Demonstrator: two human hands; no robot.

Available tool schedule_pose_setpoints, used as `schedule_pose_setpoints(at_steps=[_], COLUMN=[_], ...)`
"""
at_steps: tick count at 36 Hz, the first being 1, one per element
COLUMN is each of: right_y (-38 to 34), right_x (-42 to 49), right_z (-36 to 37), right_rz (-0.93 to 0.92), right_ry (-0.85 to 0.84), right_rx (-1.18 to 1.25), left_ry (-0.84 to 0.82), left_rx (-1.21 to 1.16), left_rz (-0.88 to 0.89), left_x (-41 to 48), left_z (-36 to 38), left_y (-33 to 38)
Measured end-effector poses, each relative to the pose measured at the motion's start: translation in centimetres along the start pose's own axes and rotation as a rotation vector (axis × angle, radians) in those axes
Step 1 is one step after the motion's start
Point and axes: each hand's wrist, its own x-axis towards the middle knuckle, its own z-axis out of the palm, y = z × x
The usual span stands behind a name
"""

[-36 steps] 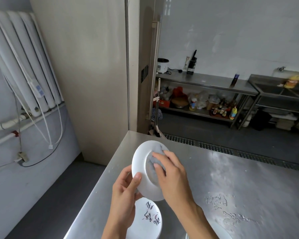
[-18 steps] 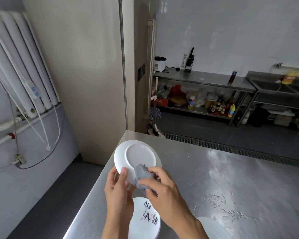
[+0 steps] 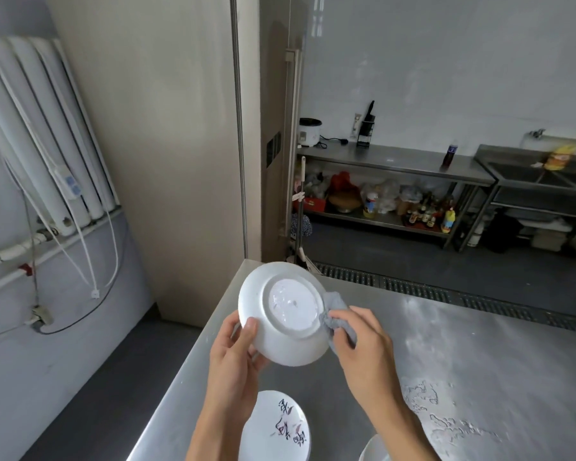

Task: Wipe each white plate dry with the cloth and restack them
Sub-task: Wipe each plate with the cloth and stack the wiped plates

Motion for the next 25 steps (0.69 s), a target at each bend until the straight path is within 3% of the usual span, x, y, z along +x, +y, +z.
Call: schedule_pose_setpoints(at_steps=[16,25], right_y=[-3.4,-6.9], right_x=[7.4,10.8], right_z=[-4.2,-7.7], right_rz=[-0.004,-0.081], right_ry=[0.181,0.268], right_rx=[0.059,0.078], left_ry=[-0.269,-0.387], left_rx=[0.046,0.047], left_rz=[0.129,0.140], left_x=[4.5,3.2], left_z=[8.4,9.0], left_y=[7.0,8.3])
